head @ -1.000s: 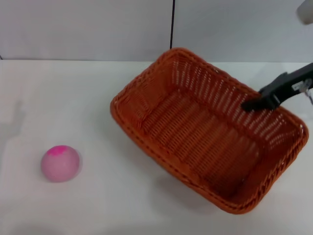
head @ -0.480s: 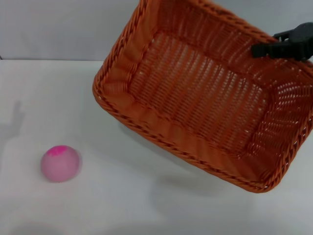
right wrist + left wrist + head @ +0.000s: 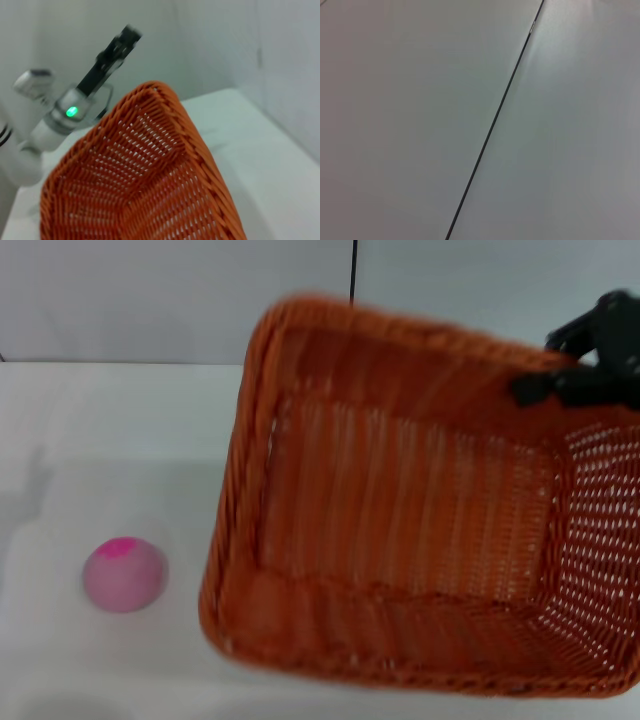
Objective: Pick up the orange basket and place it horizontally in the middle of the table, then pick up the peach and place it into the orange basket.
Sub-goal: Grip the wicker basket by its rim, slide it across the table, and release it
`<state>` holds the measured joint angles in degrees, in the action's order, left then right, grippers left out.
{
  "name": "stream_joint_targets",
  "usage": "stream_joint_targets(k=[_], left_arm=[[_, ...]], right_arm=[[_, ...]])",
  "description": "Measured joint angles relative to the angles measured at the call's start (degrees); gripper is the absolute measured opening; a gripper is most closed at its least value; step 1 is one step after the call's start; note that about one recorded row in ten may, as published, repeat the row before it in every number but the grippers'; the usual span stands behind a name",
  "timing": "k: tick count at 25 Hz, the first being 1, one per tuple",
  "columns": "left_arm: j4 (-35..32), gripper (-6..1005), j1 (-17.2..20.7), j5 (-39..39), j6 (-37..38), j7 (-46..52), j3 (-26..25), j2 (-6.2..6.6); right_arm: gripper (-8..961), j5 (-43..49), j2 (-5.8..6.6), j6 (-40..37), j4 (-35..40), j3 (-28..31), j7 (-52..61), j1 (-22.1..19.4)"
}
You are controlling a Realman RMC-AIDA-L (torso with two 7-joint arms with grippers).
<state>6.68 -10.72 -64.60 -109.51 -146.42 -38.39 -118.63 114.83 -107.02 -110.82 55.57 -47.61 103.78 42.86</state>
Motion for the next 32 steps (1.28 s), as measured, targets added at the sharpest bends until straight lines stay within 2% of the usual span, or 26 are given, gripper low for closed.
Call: stream_joint_targets(k=[4,8,14,27,32], left_arm=[[0.03,805,0.20,0.01,-0.12,0.00,0.07,-0.02],[0.10,805,0.39,0.06,-0.18,0.00,0.09,-0.02],[0.29,804,0.43,0.10,0.00,0.00,0.56,-0.02],[0.77,803,-0.16,0.09,0.31,0.00,0.61,-0.02],[0.79,803,-0.49,0.09,0.51,0.00,0.63,-0.02]], right_arm=[[185,3.81,-0.49,0.91,-6.40,-1.97,-2.58,3.41],[189,9.28,-1.99,3.76,-12.87,-2.32,-5.46,6.78],[195,12.32,-3.44,9.54,-17.93,-4.45,-6.68,8.82],[207,12.51,-3.84,16.65,-20.64,-5.81,-6.24,10.67],[258,12.09,-4.26,19.19,-20.15,-5.48,-6.47,11.22]])
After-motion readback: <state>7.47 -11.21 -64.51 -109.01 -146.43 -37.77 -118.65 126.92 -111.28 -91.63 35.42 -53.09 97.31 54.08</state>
